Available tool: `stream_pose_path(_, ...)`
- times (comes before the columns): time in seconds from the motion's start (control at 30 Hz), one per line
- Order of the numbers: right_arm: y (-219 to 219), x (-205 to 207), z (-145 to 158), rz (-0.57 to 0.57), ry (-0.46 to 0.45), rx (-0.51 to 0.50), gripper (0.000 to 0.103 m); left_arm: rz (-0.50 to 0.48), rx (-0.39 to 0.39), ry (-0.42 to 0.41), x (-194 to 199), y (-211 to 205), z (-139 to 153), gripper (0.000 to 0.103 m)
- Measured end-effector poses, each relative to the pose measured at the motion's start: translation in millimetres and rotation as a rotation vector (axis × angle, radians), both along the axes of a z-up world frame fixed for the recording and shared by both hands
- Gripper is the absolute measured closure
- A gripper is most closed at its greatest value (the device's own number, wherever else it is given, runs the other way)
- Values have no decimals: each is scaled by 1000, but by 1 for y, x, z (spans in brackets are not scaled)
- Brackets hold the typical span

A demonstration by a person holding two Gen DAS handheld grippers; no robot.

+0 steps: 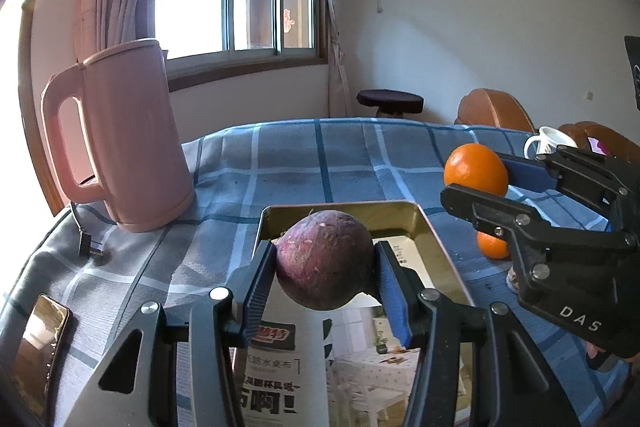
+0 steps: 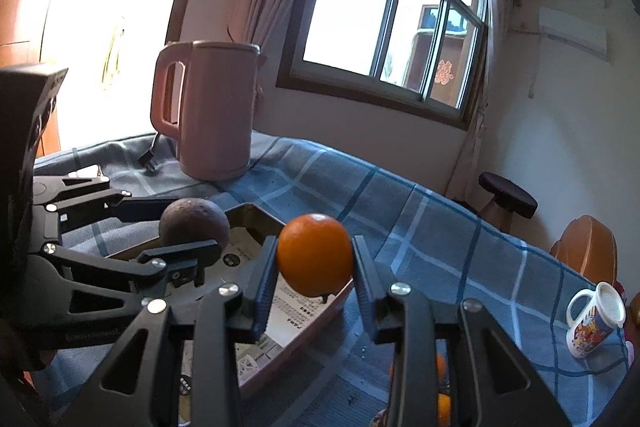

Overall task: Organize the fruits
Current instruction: 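Lower both fruits into the tin and open both tools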

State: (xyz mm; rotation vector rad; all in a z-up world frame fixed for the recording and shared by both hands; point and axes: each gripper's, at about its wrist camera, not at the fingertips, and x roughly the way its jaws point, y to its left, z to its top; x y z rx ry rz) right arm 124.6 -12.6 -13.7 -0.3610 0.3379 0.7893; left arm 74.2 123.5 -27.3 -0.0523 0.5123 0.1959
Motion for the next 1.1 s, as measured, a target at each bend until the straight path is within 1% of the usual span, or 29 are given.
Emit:
stream_pose_path(0.43, 23, 11, -16, 3, 53, -56, 64, 6, -24, 64, 11, 11, -9, 51)
stream_pose_path(0.73, 30, 20, -27, -13, 104, -84, 64, 9, -15, 109, 18, 13, -20, 51)
stream_pose_path(1.1, 38, 22, -35, -12, 119, -122, 64, 5, -8, 152, 25, 17, -27, 51)
